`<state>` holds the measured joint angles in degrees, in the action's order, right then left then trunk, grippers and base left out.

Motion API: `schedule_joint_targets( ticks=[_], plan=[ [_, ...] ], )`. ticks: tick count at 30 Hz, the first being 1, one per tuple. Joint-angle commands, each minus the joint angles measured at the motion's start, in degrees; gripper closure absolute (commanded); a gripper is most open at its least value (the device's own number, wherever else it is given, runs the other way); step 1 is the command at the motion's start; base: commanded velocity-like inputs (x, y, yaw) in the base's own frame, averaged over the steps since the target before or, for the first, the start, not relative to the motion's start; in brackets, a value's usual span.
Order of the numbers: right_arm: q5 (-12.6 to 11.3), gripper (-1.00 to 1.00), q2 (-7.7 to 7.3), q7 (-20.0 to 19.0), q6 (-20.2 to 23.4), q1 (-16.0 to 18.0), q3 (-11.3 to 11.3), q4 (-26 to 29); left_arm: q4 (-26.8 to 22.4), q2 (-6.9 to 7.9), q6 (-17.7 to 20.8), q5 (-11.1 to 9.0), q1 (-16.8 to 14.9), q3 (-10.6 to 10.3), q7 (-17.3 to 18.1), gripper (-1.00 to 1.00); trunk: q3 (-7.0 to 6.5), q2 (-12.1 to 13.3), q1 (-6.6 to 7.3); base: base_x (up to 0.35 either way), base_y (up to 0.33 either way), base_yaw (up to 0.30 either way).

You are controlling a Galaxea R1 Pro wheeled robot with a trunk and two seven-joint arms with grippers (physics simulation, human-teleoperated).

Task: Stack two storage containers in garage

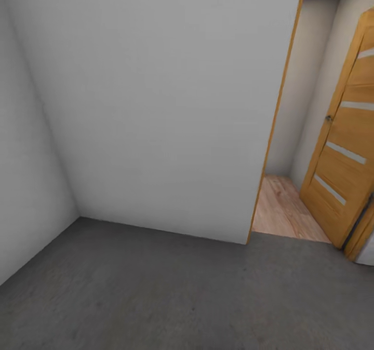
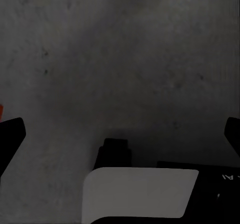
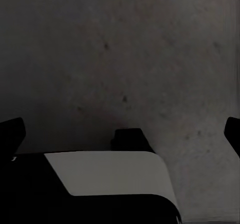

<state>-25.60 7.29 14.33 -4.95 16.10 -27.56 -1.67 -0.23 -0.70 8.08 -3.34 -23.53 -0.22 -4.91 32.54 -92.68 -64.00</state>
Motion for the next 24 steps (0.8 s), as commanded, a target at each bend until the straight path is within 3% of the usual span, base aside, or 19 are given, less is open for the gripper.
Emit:
schedule_joint_targets(
  ticks=[1, 24],
  plan=[
    [-0.59, -1.0, 0.07, 0.03, -0.33, 0.07, -0.47, -0.18, -0.03, -0.01, 0.19, -0.35, -0.02, -0.05, -0.18, -1.0, 0.05, -0.03, 0.01, 0.0, 0.0, -0.276],
    [-0.59, -1.0, 0.1, 0.08, -0.42, 0.07, -0.47, -0.18, -0.03, -0.01, 0.19, -0.35, -0.02, -0.05, -0.18, -1.0, 0.05, -0.03, 0.01, 0.0, 0.0, -0.276]
  ],
)
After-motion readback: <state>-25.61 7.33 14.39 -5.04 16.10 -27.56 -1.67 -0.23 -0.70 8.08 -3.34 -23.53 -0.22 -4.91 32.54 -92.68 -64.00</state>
